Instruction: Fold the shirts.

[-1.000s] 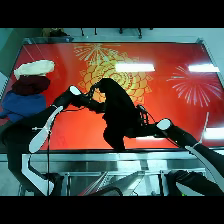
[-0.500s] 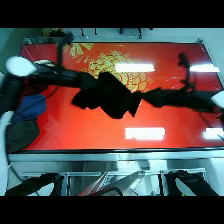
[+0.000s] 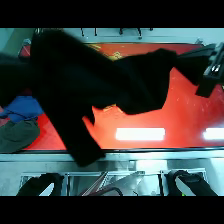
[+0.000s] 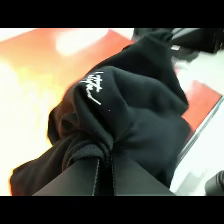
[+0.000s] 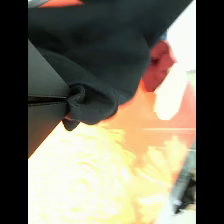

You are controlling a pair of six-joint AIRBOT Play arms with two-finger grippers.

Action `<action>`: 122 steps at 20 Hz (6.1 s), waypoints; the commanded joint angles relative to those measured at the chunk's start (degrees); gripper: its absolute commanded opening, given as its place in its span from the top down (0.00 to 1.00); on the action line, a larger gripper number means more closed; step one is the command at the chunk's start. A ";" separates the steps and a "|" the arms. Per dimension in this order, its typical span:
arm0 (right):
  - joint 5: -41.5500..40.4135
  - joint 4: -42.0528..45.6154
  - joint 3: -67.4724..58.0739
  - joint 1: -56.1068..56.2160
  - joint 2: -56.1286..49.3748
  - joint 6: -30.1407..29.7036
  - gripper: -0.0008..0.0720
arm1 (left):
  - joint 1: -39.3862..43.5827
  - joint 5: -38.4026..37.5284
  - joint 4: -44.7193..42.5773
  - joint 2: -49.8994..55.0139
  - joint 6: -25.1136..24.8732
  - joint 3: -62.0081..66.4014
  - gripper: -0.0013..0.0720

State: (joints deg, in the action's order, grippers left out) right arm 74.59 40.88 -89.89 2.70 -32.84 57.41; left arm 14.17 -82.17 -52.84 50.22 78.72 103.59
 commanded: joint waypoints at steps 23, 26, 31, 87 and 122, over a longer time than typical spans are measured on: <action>-10.34 2.93 44.02 -0.02 -14.95 -2.01 0.95 | -8.07 0.00 1.40 30.18 -10.29 -44.81 0.04; -10.32 2.91 44.02 0.00 -14.95 -2.16 0.95 | -8.61 4.09 1.97 23.19 -10.32 -54.75 0.04; -10.32 2.89 44.02 0.00 -14.95 -2.19 0.96 | -3.61 18.49 5.42 15.45 -10.16 -67.30 0.04; 3.80 20.37 -15.04 -11.98 -51.39 20.13 0.47 | -16.00 21.07 -9.05 47.45 -8.41 -17.31 0.97; -13.62 9.62 57.40 -18.32 -9.97 24.61 0.51 | -16.00 17.77 -9.11 51.23 -8.39 -5.01 0.96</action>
State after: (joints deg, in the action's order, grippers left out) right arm 59.83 50.70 -32.32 -11.05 -43.77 83.79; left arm -1.78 -64.40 -61.93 101.43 70.32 98.56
